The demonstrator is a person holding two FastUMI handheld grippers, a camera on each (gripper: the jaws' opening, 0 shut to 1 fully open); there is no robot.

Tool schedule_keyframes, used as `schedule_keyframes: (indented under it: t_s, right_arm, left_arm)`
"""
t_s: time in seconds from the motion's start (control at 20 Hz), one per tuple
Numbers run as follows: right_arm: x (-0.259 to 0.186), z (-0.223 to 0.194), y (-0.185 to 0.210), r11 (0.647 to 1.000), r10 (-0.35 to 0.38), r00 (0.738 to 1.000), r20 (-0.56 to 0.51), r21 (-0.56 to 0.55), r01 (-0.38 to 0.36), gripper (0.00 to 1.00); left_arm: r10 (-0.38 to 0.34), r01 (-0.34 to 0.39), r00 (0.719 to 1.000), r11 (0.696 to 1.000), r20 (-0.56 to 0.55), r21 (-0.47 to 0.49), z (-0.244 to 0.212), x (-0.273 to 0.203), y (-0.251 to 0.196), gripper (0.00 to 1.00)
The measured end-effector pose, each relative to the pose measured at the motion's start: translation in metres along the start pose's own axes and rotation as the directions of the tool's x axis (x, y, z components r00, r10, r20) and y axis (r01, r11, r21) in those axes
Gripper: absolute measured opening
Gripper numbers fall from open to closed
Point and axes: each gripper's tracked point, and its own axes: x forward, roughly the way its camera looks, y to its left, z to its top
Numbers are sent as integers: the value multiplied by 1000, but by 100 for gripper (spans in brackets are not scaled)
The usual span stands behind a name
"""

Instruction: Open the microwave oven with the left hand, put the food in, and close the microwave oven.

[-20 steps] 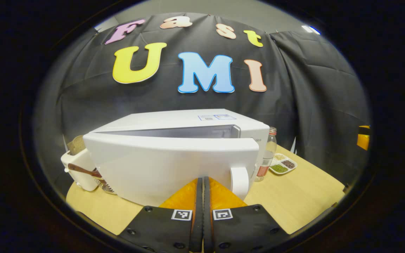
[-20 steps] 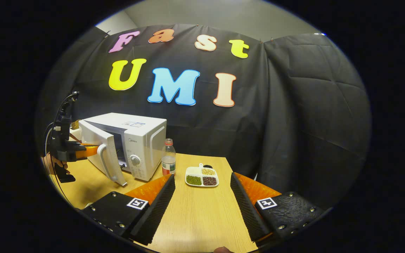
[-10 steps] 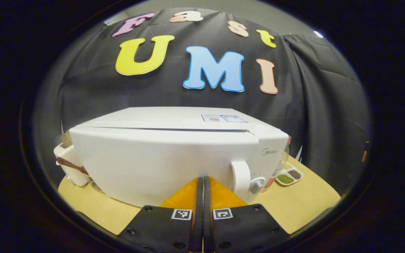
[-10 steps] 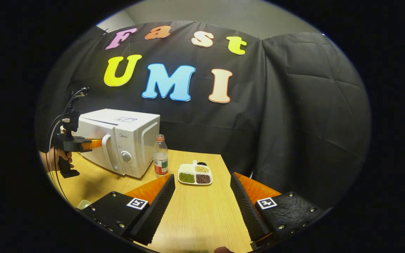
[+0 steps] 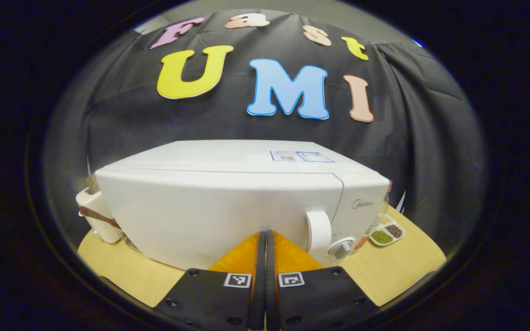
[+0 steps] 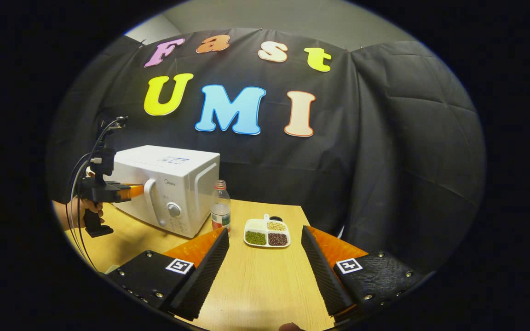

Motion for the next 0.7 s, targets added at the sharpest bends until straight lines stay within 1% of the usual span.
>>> schedule_keyframes:
  t_s: [0.1, 0.3, 0.35, 0.4, 0.7]
  right_arm:
    - [0, 6, 8, 1000, 19, 1000, 20, 4, -19, 97]
    - [0, 20, 31, 998, 59, 997, 55, 32, -61, 97]
    - [-2, 22, 36, 997, 67, 996, 63, 35, -69, 97]
    - [-4, 25, 42, 996, 75, 995, 72, 36, -78, 97]
    - [-19, 40, 78, 992, 109, 987, 121, 53, -116, 97]
  left_arm:
    - [-13, 13, 999, 1000, 45, -10, 18, -17, -4, 7]
    - [-30, 30, 993, 1000, 113, 3, 47, -69, 1, 7]
    - [-27, 26, 991, 1000, 134, 11, 54, -82, 5, 6]
    - [-27, 24, 987, 999, 156, 21, 62, -95, 9, 7]
    - [-21, 5, 970, 998, 242, 67, 90, -175, 35, 7]
